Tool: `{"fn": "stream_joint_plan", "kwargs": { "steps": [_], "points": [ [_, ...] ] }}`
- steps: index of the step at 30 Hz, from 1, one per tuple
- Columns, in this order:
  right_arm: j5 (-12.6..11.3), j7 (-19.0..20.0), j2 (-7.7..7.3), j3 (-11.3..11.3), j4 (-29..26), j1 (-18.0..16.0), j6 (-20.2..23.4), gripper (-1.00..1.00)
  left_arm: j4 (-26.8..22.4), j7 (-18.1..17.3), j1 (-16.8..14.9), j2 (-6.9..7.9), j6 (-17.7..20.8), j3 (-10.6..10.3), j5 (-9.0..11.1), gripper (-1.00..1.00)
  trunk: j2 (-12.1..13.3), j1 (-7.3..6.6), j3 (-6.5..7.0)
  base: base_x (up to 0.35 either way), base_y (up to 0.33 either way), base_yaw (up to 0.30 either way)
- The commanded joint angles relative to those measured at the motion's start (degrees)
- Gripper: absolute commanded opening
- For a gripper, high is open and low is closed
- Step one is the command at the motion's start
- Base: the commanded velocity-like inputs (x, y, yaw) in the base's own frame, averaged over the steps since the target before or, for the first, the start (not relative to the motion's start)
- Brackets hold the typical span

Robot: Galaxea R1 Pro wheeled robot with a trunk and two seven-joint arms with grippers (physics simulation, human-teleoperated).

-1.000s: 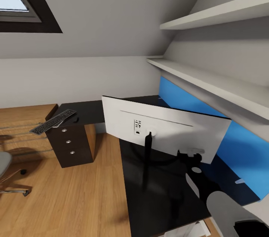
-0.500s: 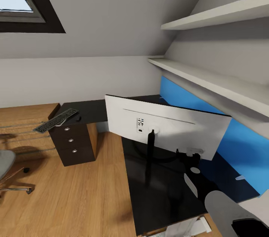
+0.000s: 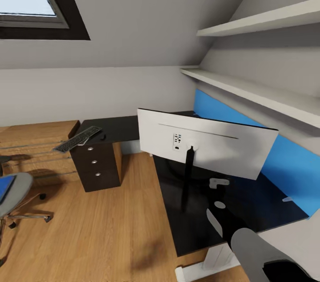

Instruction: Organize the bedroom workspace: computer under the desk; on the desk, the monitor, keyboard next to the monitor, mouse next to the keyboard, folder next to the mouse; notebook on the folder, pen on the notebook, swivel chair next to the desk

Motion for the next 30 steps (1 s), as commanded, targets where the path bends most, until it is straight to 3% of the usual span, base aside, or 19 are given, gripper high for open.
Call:
{"fn": "stream_joint_plan", "kwargs": {
  "steps": [1, 7, 11, 19, 30],
  "points": [
    [-0.5, -0.4, 0.75, 0.4, 0.2, -0.1, -0.3, 1.00, 0.0, 0.1, 0.0, 0.00, -0.1, 0.2, -0.1, 1.00, -0.1, 0.03, -0.12, -0.021, 0.026, 0.000],
    [-0.3, -0.3, 3.62, 0.7, 0.2, 0.1, -0.4, 1.00, 0.0, 0.1, 0.0, 0.00, -0.1, 0.2, -0.1, 1.00, -0.1, 0.03, -0.12, -0.008, 0.010, 0.000],
    [0.1, -0.1, 4.97, 2.6, 0.3, 0.2, -0.3, 1.00, 0.0, 0.1, 0.0, 0.05, -0.1, 0.2, -0.1, 1.00, -0.1, 0.03, -0.12, -0.001, 0.066, 0.000],
    [0.1, -0.1, 6.11, 5.9, 0.3, 0.4, -0.2, 1.00, 0.0, 0.1, 0.0, 0.01, -0.1, 0.3, 0.0, 1.00, -0.1, 0.03, -0.12, -0.059, 0.243, 0.000],
    [0.1, 0.1, 6.39, 6.7, 0.8, 0.5, -0.2, 1.00, 0.0, 0.1, 0.0, 0.06, -0.1, 0.2, 0.0, 1.00, -0.1, 0.03, -0.12, -0.112, 0.295, 0.000]
  ]
}}
